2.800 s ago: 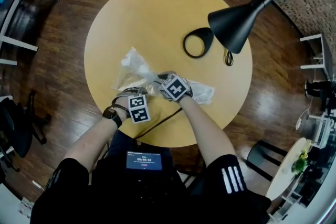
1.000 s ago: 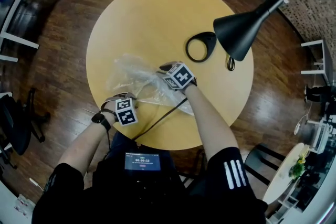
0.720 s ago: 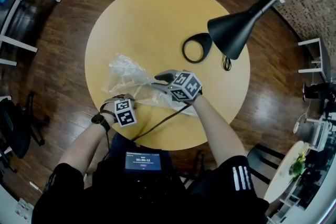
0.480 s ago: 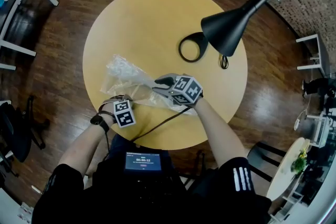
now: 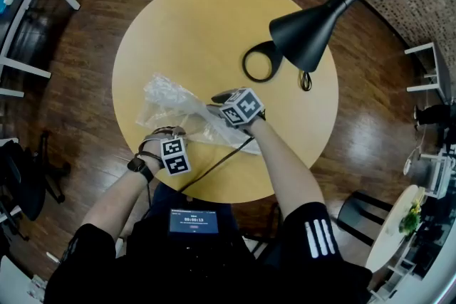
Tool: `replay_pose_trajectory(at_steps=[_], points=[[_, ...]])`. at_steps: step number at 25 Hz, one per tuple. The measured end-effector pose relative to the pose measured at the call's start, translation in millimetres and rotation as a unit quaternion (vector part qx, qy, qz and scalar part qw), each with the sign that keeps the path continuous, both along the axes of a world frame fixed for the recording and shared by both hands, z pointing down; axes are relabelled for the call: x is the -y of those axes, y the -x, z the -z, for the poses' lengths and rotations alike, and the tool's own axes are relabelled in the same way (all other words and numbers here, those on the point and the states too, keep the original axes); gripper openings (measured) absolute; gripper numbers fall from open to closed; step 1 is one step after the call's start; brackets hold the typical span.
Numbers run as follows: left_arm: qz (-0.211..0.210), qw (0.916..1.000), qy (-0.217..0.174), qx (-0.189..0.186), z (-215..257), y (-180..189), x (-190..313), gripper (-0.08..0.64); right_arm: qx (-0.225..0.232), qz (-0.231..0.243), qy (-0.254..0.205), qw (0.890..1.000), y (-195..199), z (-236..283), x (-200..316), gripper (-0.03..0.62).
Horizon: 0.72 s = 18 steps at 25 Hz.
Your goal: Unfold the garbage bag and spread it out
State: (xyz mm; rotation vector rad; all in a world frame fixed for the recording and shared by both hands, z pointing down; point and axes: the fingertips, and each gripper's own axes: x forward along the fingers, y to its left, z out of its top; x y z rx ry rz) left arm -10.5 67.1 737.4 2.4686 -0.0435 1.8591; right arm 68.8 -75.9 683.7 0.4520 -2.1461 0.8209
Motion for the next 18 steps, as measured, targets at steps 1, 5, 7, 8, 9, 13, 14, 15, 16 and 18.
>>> replay_pose_trajectory(at_steps=[1,5,7,8,9,13,14,15,16,18], points=[[0.001,1.0000,0.006,0.004,-4,-1,-2,0.163,-0.010,0.005,0.003,1.000,3,-7,1,0.153],[0.017,0.9993,0.031,0.006,-11,-4,-7,0.161,-0.043,0.019,0.017,0.999,12,-30,2,0.152],[0.026,0.9988,0.041,0.004,-11,-4,-7,0.161,-0.056,0.026,0.023,0.998,14,-38,1,0.145],[0.029,0.9986,0.045,0.002,-10,-4,-7,0.161,-0.062,0.031,0.025,0.997,15,-42,-1,0.124],[0.032,0.9983,0.048,0.000,-11,-4,-7,0.163,-0.068,0.038,0.026,0.997,15,-46,-3,0.102],[0.038,0.9978,0.053,-0.003,-10,-4,-7,0.162,-0.081,0.055,0.015,0.995,15,-50,-6,0.030],[0.039,0.9978,0.054,-0.004,-10,-3,-7,0.161,-0.081,0.054,0.007,0.995,15,-48,-4,0.015],[0.040,0.9977,0.054,-0.005,-9,-3,-7,0.160,-0.080,0.051,-0.001,0.995,14,-45,-1,0.011],[0.041,0.9976,0.055,-0.006,-9,-2,-7,0.156,-0.079,0.045,-0.009,0.996,13,-41,4,0.009],[0.042,0.9974,0.059,-0.008,-9,-1,-9,0.150,-0.075,0.025,-0.023,0.997,8,-34,15,0.009]])
